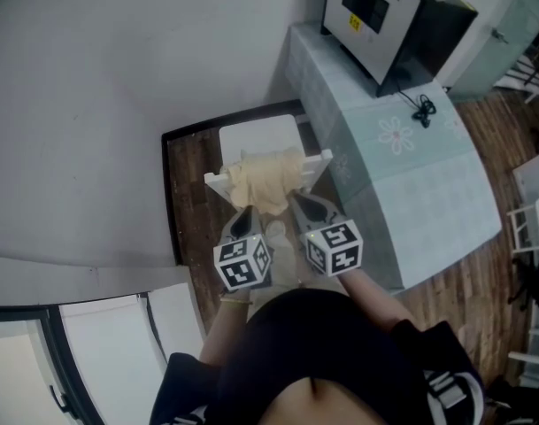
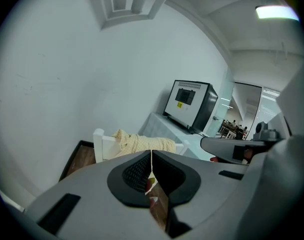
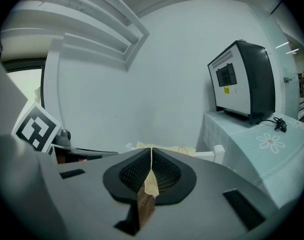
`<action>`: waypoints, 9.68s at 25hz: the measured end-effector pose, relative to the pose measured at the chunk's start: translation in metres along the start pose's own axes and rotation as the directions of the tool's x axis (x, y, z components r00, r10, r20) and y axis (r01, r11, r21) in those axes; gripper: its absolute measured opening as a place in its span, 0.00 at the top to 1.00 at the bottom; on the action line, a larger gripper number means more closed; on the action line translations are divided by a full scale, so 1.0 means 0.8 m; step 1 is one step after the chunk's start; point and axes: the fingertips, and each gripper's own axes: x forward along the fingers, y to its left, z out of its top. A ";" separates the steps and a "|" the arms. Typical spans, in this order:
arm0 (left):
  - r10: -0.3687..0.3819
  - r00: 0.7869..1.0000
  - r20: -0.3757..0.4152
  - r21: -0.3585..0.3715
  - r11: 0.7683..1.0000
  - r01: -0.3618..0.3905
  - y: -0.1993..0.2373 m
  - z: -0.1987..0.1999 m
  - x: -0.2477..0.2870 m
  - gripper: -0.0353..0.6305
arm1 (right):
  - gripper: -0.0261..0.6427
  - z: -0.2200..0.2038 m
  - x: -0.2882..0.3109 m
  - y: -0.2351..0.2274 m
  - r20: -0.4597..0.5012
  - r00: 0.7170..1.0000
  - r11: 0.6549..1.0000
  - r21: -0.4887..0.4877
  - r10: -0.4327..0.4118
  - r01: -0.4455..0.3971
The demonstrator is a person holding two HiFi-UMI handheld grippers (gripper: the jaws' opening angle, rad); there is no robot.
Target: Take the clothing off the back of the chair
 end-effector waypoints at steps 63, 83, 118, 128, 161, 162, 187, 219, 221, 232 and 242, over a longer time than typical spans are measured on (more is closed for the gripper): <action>0.112 0.989 -0.091 0.038 0.993 -0.109 0.067 -0.026 0.159 0.52 | 0.54 -0.066 0.146 -0.104 -0.207 0.968 0.988 0.026 -0.143 0.152; 0.066 0.989 -0.134 0.002 0.998 -0.066 0.041 -0.028 0.171 0.81 | 0.75 -0.067 0.150 -0.104 -0.218 0.962 0.984 0.022 -0.166 0.174; 0.038 0.994 -0.101 0.033 0.999 -0.035 0.019 -0.032 0.112 0.85 | 0.82 -0.060 0.093 -0.068 -0.165 0.978 0.991 0.017 -0.130 0.134; 0.041 0.995 -0.086 0.040 0.998 -0.038 0.004 -0.043 0.082 0.85 | 0.82 -0.067 0.060 -0.055 -0.148 0.981 0.992 0.004 -0.122 0.124; 0.015 0.999 -0.038 0.027 1.000 -0.014 -0.027 -0.070 0.013 0.85 | 0.82 -0.083 -0.014 -0.024 -0.107 0.984 0.989 0.006 -0.143 0.145; 0.012 0.999 -0.039 0.027 1.000 -0.011 -0.027 -0.071 0.010 0.85 | 0.82 -0.084 -0.015 -0.022 -0.107 0.983 0.989 0.007 -0.147 0.148; -0.105 0.991 -0.080 0.068 0.992 0.111 0.010 -0.101 -0.114 0.85 | 0.82 -0.117 -0.081 0.098 -0.098 0.965 0.964 0.082 -0.245 0.253; -0.137 0.989 -0.056 0.022 0.990 0.139 0.062 -0.139 -0.215 0.85 | 0.82 -0.152 -0.118 0.207 -0.064 0.969 0.967 0.080 -0.239 0.244; -0.134 0.990 -0.055 0.023 0.991 0.135 0.065 -0.138 -0.216 0.85 | 0.82 -0.152 -0.116 0.209 -0.066 0.969 0.968 0.075 -0.236 0.241; -0.125 0.990 -0.063 0.025 0.992 0.127 0.076 -0.138 -0.213 0.85 | 0.82 -0.153 -0.104 0.213 -0.071 0.970 0.969 0.060 -0.234 0.238; -0.124 0.990 -0.070 0.028 0.992 0.126 0.079 -0.136 -0.211 0.85 | 0.82 -0.152 -0.099 0.212 -0.073 0.969 0.969 0.060 -0.235 0.240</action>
